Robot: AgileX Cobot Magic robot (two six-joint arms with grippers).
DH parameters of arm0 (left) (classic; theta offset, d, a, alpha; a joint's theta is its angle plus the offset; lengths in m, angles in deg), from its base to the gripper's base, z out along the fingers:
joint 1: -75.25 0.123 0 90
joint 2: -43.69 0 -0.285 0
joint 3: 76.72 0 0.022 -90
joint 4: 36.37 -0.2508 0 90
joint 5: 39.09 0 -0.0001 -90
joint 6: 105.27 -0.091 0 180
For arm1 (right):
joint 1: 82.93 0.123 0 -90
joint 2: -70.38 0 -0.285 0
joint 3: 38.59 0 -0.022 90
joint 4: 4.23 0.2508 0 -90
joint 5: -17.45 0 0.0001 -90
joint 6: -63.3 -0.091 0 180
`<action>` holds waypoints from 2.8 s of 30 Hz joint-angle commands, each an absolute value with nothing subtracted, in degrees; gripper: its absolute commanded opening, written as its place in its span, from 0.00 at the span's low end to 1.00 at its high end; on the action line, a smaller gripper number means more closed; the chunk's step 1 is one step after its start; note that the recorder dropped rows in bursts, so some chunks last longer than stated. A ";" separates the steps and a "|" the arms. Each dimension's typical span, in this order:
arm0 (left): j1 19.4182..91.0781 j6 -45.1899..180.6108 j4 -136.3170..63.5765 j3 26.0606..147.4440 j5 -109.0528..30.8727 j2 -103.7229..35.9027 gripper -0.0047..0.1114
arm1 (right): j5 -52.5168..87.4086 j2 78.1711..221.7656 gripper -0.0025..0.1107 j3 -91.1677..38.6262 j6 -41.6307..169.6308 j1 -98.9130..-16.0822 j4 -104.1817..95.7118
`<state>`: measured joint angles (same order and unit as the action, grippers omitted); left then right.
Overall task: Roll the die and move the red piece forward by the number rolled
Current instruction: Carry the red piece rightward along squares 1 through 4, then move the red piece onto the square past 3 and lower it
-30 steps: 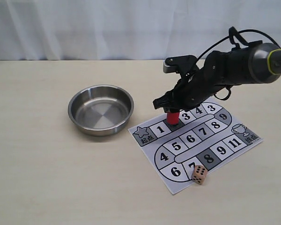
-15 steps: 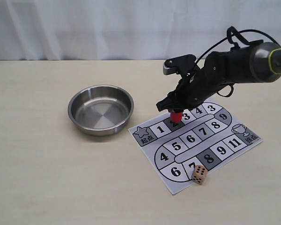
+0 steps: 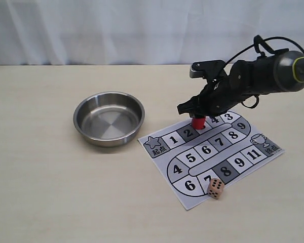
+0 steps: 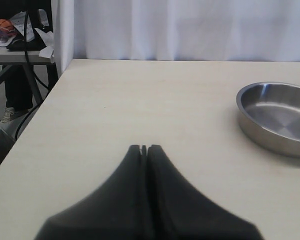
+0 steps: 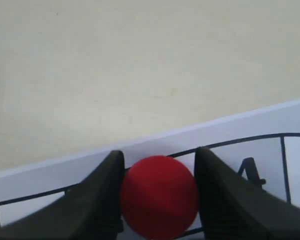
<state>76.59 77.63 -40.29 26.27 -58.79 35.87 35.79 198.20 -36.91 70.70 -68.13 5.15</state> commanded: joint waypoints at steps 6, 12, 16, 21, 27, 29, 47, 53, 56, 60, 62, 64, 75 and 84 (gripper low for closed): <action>76.61 77.99 -40.29 26.06 -58.03 35.90 0.04 | 33.81 195.51 0.06 -36.59 70.61 -68.24 4.62; 76.61 77.99 -40.29 26.06 -58.03 35.90 0.04 | 32.35 194.00 0.06 -36.59 70.61 -69.05 -3.69; 76.61 77.99 -40.19 26.06 -58.03 35.90 0.04 | 32.34 194.68 0.06 -36.59 69.89 -70.48 -3.69; 76.61 77.99 -40.19 26.06 -58.03 35.90 0.04 | 32.18 194.79 0.06 -36.59 69.50 -72.82 -1.65; 76.61 77.99 -40.19 26.06 -58.03 35.90 0.04 | 32.17 196.33 0.06 -36.59 69.50 -73.08 0.88; 76.61 77.99 -40.19 26.06 -58.03 35.90 0.04 | 32.15 197.51 0.06 -36.59 69.50 -73.08 0.88; 76.61 77.99 -40.31 26.06 -58.03 35.90 0.04 | 30.78 196.12 0.06 -36.59 69.50 -75.15 0.88; 76.61 77.99 -40.31 26.06 -58.03 35.90 0.04 | 31.42 196.13 0.06 -36.59 67.11 -77.48 0.88; 76.61 77.99 -40.31 26.06 -58.03 35.90 0.04 | 31.30 196.25 0.06 -36.59 67.11 -77.74 0.88; 76.61 77.99 -40.31 26.06 -58.03 35.90 0.04 | 31.08 197.73 0.06 -36.59 67.11 -77.74 0.88; 76.61 77.99 -40.31 26.06 -58.03 35.90 0.04 | 31.08 199.18 0.06 -36.59 67.11 -77.74 0.88; 76.61 77.99 -40.31 26.06 -58.03 35.90 0.04 | 31.21 200.34 0.06 -36.59 67.11 -77.74 0.88; 76.61 77.99 -40.20 26.06 -58.03 35.90 0.04 | 33.62 196.34 0.06 -36.59 67.11 -77.74 0.88; 76.61 77.99 -40.20 26.06 -58.03 35.90 0.04 | 41.75 193.37 0.06 -36.59 67.11 -80.81 -2.21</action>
